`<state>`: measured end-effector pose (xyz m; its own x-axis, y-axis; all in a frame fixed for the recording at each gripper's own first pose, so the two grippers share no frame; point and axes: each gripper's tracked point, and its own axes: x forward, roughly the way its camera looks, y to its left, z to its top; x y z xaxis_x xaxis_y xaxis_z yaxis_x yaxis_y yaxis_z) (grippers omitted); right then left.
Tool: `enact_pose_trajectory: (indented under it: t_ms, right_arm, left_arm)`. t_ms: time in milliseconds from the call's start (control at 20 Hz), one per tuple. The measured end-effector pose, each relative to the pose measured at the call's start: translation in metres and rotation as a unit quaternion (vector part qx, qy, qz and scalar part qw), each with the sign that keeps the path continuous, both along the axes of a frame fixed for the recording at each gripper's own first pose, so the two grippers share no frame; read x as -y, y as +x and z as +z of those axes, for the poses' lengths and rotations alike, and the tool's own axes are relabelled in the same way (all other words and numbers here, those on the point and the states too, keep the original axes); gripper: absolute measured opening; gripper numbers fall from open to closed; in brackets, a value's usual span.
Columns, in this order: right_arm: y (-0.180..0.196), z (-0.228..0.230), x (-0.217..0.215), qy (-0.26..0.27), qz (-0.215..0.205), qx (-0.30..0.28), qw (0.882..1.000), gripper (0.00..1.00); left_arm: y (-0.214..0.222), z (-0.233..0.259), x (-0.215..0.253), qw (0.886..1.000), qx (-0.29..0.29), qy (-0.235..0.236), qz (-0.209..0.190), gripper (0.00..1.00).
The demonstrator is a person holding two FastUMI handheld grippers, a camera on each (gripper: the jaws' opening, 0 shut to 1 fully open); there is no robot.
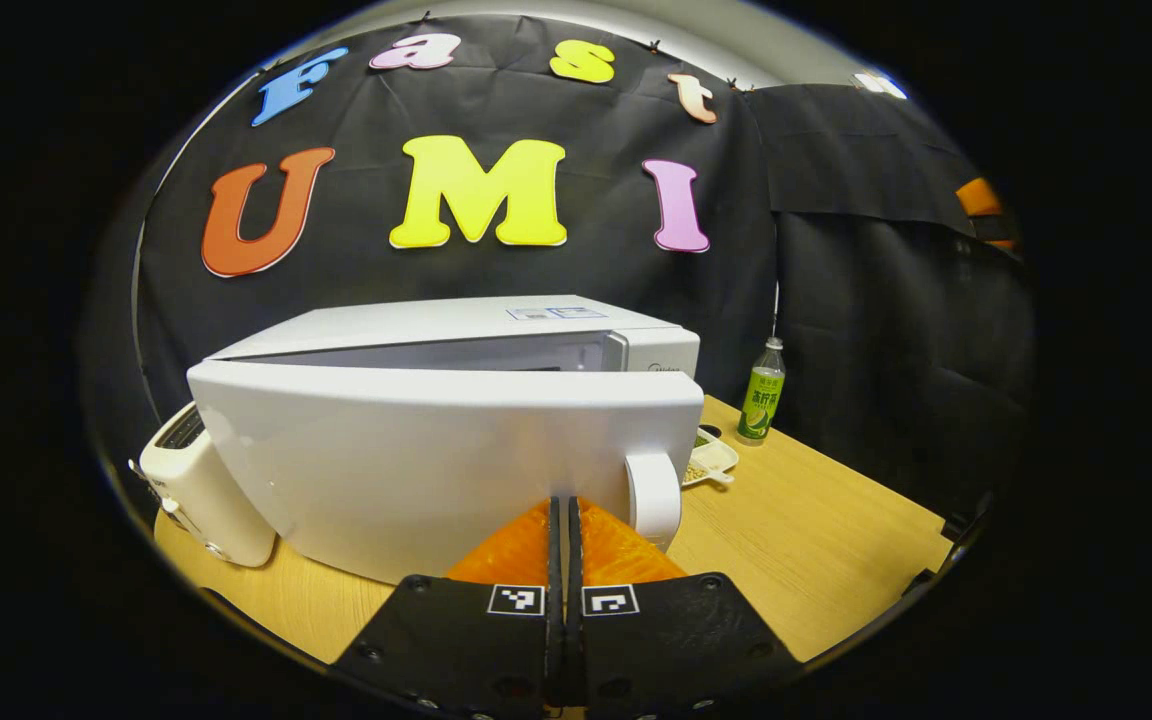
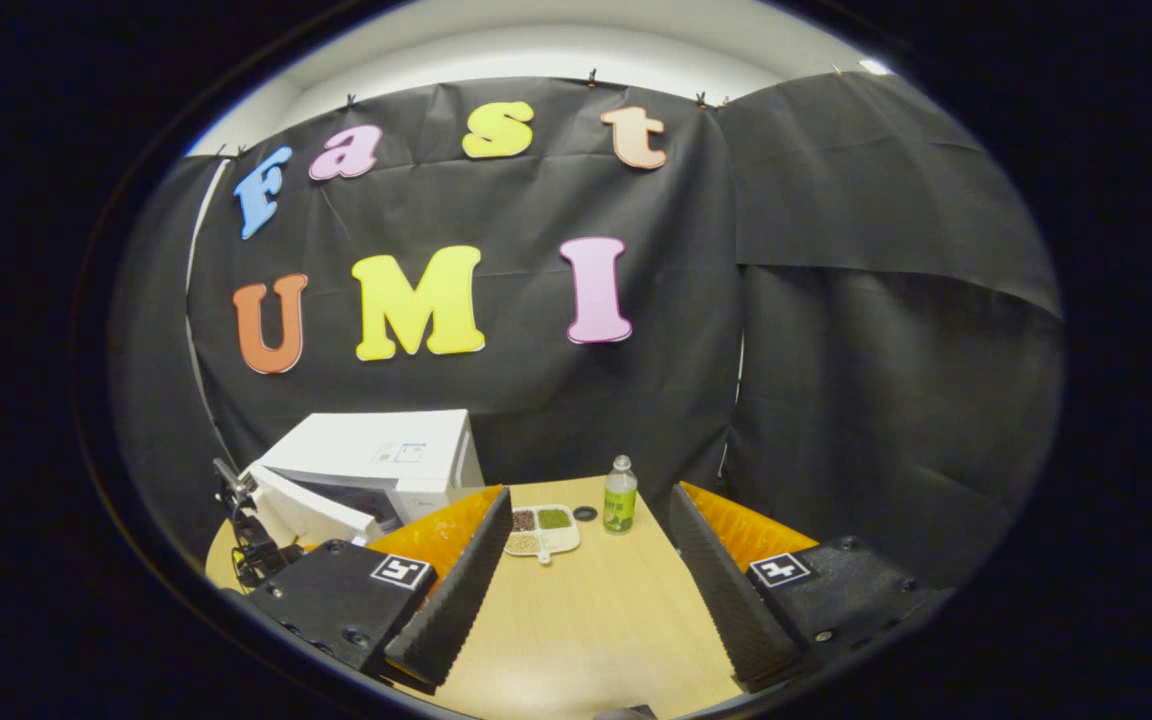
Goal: Open the microwave oven with the left hand, put the food in, and close the microwave oven.
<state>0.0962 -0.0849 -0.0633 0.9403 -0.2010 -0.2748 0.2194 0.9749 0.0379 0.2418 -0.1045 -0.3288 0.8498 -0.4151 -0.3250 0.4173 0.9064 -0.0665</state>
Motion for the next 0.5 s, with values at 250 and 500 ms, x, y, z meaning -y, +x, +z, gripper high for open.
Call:
enact_pose_trajectory:
  t_ms: [250, 500]
  right_arm:
    - [-0.003, -0.005, 0.013, -0.01, -0.006, -0.008, 1.0, 1.0]
    - [0.003, -0.013, 0.022, -0.013, -0.005, -0.02, 1.0, 0.92]
  left_arm:
    - [0.033, -0.004, 0.017, 1.0, 0.0, 0.013, 0.008, 0.0]
    - [0.061, -0.012, 0.03, 1.0, -0.009, 0.019, 0.019, 0.0]
